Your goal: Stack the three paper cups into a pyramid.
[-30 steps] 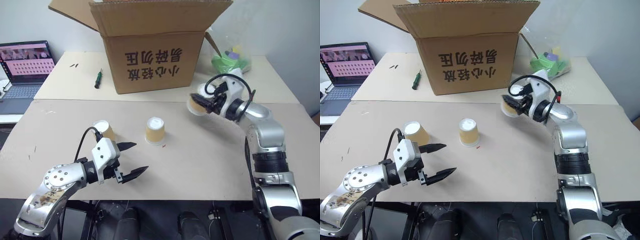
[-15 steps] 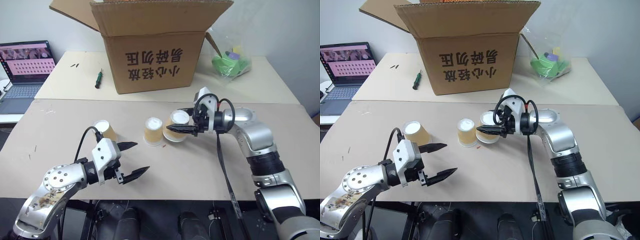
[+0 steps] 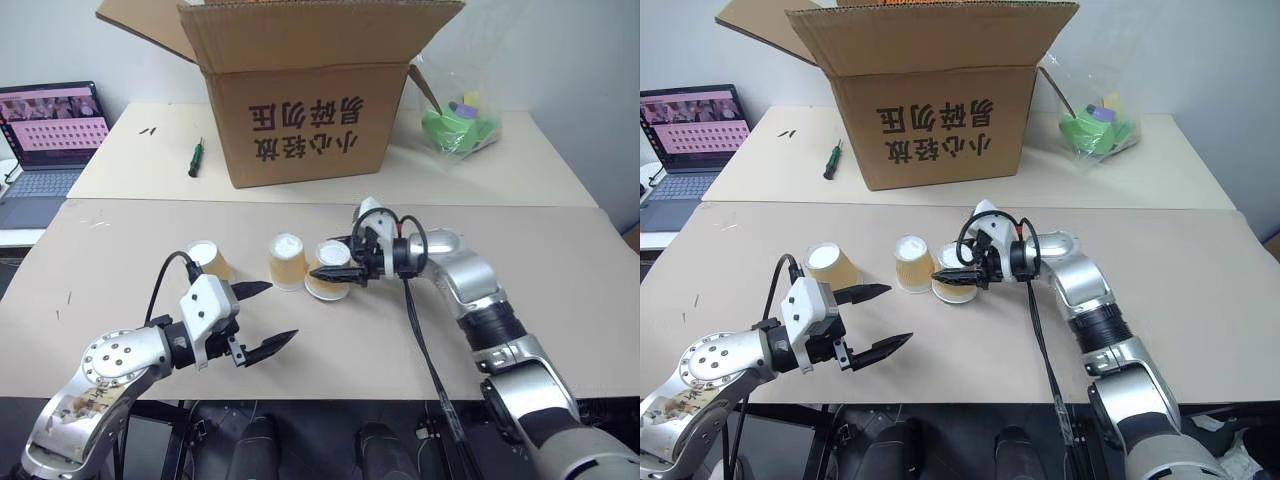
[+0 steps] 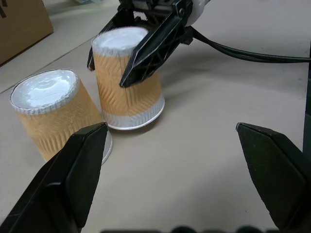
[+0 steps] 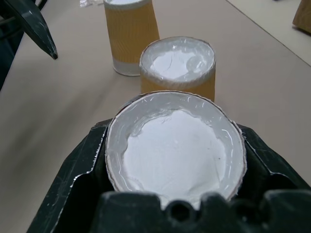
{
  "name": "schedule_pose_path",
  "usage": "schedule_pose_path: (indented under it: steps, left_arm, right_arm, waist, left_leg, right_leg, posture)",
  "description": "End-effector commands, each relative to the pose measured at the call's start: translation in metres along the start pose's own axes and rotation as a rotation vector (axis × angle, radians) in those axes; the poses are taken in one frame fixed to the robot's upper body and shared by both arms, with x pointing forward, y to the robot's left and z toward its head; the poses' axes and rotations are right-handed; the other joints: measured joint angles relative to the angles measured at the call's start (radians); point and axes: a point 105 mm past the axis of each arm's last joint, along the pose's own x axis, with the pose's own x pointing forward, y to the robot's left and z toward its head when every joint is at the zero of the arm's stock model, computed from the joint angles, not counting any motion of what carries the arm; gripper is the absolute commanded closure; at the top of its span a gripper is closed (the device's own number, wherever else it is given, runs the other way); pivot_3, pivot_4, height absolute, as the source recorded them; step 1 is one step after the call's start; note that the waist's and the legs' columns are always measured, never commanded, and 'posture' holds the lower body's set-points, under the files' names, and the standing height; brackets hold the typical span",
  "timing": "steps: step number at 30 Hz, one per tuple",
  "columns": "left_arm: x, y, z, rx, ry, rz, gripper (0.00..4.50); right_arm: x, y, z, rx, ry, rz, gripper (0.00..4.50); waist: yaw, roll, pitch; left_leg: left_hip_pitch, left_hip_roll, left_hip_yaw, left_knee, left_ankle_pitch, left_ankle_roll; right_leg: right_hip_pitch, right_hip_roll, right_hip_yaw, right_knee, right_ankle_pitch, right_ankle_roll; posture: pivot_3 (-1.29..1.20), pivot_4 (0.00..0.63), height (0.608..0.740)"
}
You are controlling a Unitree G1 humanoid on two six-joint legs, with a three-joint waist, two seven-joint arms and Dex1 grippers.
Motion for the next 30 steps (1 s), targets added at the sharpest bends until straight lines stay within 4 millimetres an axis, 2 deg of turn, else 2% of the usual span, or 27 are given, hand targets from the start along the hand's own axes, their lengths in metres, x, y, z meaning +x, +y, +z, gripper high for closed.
schedule_pose_path:
  steps: [1, 13, 17, 19, 22, 24, 25, 27, 30]
  left_arm:
    - [0.000, -0.002, 0.010, 0.031, -0.028, -0.003, 0.00]
    - [0.000, -0.003, 0.010, 0.027, -0.026, -0.001, 0.00]
    - [0.000, -0.003, 0.010, 0.027, -0.026, -0.002, 0.00]
    - [0.000, -0.003, 0.010, 0.027, -0.025, -0.002, 0.00]
    - [-0.001, -0.004, 0.010, 0.025, -0.025, -0.001, 0.00]
    - [-0.001, -0.004, 0.009, 0.022, -0.022, 0.006, 0.00]
    - [-0.003, -0.004, 0.007, 0.016, -0.017, 0.017, 0.00]
    - [-0.006, -0.004, 0.004, 0.002, -0.009, 0.044, 0.00]
    - [-0.014, -0.008, -0.005, -0.035, 0.010, 0.114, 0.00]
  right_arm:
    - [0.004, -0.012, 0.013, -0.075, -0.011, -0.024, 1.34]
    - [0.010, -0.021, 0.013, -0.097, -0.001, -0.029, 1.34]
    - [0.007, -0.022, 0.010, -0.078, -0.002, -0.042, 0.10]
    - [0.004, -0.023, 0.011, -0.082, -0.005, -0.050, 0.04]
    - [-0.011, -0.023, 0.019, -0.098, -0.028, -0.062, 0.04]
    - [-0.034, -0.018, 0.033, -0.118, -0.058, -0.058, 0.04]
    - [-0.053, -0.010, 0.047, -0.132, -0.087, -0.045, 0.04]
    - [-0.078, 0.005, 0.066, -0.149, -0.116, -0.019, 0.04]
    - [-0.096, 0.028, 0.087, -0.163, -0.137, 0.001, 0.04]
  waist:
    - [0.000, 0.000, 0.000]
    - [-0.001, 0.000, 0.000]
    - [-0.001, 0.000, 0.000]
    - [-0.001, 0.000, 0.000]
    - [0.001, 0.000, 0.000]
    - [0.009, 0.000, 0.000]
    - [0.014, 0.000, 0.000]
    - [0.028, 0.001, 0.001]
    - [0.020, 0.001, 0.001]
  left_leg:
    - [0.000, 0.000, 0.000, 0.000, 0.000, 0.000]
    - [0.000, 0.000, 0.000, 0.000, 0.000, 0.000]
    - [0.000, 0.000, 0.000, 0.000, 0.000, 0.000]
    - [0.000, 0.000, 0.000, 0.000, 0.000, 0.000]
    - [0.000, 0.000, 0.000, 0.000, 0.000, 0.000]
    - [0.000, 0.000, 0.000, 0.000, 0.000, 0.000]
    - [-0.001, 0.000, 0.000, 0.000, 0.000, 0.000]
    - [-0.004, 0.000, 0.000, 0.000, 0.000, 0.000]
    - [-0.005, 0.000, 0.000, 0.000, 0.000, 0.000]
  right_leg:
    - [0.000, 0.000, 0.000, 0.000, 0.000, 0.000]
    - [0.000, 0.000, 0.000, 0.000, 0.000, 0.000]
    - [0.000, 0.000, 0.000, 0.000, 0.000, 0.000]
    - [0.000, 0.000, 0.000, 0.000, 0.000, 0.000]
    - [0.000, 0.000, 0.000, 0.000, 0.000, 0.000]
    - [0.000, 0.000, -0.001, 0.000, 0.000, 0.000]
    - [0.000, 0.000, -0.001, 0.000, 0.000, 0.000]
    - [-0.003, 0.000, -0.001, 0.000, 0.000, 0.000]
    - [-0.005, 0.000, -0.001, 0.000, 0.000, 0.000]
  posture:
    - [0.00, 0.150, 0.705]
    - [0.00, 0.150, 0.705]
    - [0.00, 0.150, 0.705]
    - [0.00, 0.150, 0.705]
    - [0.00, 0.150, 0.705]
    - [0.00, 0.150, 0.705]
    - [0.00, 0.150, 0.705]
    - [0.00, 0.150, 0.705]
    - [0.00, 0.150, 0.705]
